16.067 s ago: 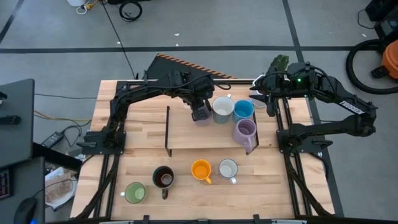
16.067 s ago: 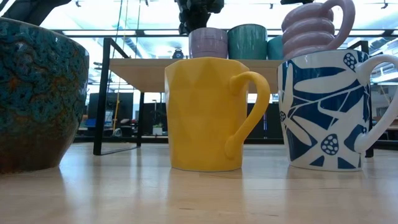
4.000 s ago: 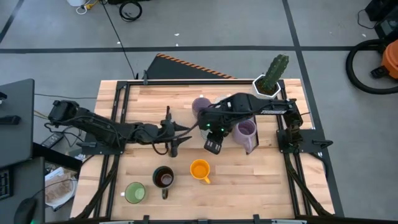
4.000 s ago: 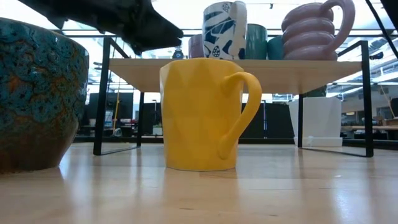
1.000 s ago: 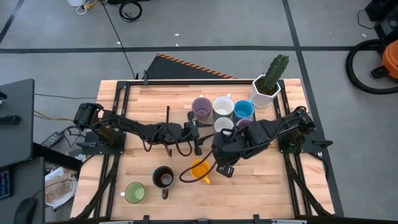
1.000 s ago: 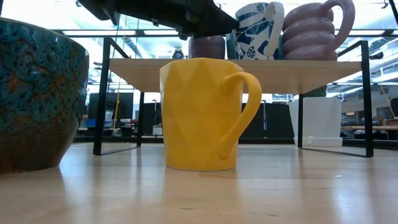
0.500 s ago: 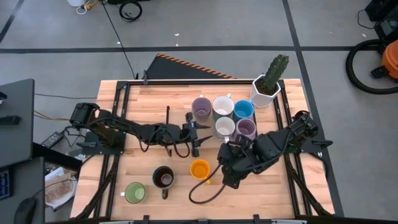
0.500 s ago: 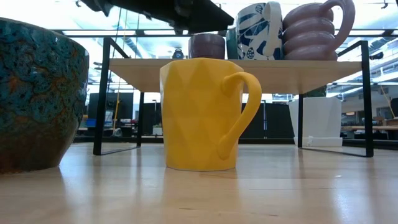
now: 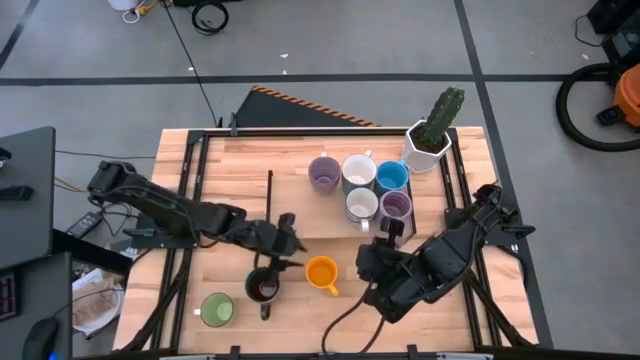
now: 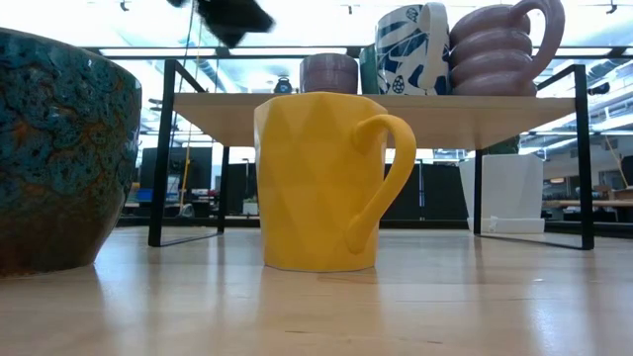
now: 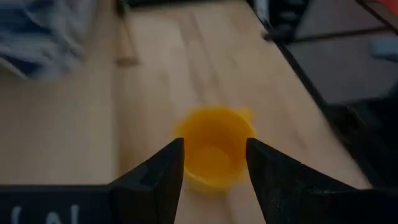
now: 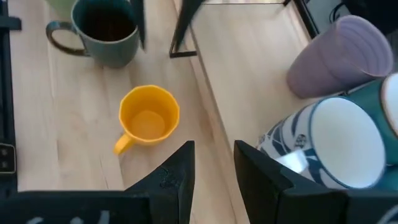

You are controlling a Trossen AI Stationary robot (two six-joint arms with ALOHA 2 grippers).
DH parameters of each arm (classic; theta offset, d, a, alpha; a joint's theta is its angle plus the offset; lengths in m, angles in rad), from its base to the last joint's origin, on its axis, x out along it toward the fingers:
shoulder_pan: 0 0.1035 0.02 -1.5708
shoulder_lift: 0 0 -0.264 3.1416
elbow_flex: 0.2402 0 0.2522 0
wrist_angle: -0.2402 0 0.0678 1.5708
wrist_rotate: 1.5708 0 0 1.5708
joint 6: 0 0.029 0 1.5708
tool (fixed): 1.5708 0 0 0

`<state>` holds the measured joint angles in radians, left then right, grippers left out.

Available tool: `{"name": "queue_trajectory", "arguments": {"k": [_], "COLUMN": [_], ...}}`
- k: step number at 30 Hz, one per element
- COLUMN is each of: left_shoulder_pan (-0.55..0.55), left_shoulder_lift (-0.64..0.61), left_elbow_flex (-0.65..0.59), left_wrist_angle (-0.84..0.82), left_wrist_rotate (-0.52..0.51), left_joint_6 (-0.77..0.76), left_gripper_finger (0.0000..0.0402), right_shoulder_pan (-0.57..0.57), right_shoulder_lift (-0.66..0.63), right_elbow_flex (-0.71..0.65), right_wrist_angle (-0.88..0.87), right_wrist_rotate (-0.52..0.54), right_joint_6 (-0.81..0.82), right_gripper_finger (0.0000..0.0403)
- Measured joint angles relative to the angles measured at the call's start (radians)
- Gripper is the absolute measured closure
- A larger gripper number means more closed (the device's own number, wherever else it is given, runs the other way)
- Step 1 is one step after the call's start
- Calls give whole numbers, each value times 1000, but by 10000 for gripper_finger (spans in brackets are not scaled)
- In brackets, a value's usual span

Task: Place coffee mugs
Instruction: Put the yellow cup on the shelf aligned with the purple cup

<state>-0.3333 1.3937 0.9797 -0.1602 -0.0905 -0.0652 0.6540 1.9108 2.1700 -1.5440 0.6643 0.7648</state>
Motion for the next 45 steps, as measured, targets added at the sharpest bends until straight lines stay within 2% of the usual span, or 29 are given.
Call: {"name": "queue_trajectory", "arguments": {"k": [5,10,15,22,27,33,38,45], "left_shoulder_pan": [-70,-109,-139,-187,-185,-185,-185,-185], "left_shoulder_lift": [-4,-7,-77,-230,-338,-444,-504,-525], "left_elbow_flex": [64,94,116,0,-134,-171,-171,-171], "left_wrist_angle": [-165,-183,-223,-211,-95,-86,-102,-108], "left_wrist_rotate": [22,16,-38,-221,-239,-265,-269,-283], "left_joint_6": [-59,-62,-38,14,25,36,44,43], "left_gripper_finger": [221,221,221,221,221,221,221,221], "right_shoulder_pan": [4,-26,-51,-65,-98,-143,-152,-153], "right_shoulder_lift": [1,2,1,6,50,159,241,322], "right_elbow_flex": [-92,-172,-206,-235,-189,-63,40,62], "right_wrist_angle": [130,303,402,494,549,476,387,316], "right_wrist_rotate": [-52,-214,-263,-267,-327,-400,-384,-378], "right_joint_6": [-71,-158,-190,-212,-270,-320,-365,-429], "right_gripper_finger": [284,284,284,284,284,284,284,284]}}
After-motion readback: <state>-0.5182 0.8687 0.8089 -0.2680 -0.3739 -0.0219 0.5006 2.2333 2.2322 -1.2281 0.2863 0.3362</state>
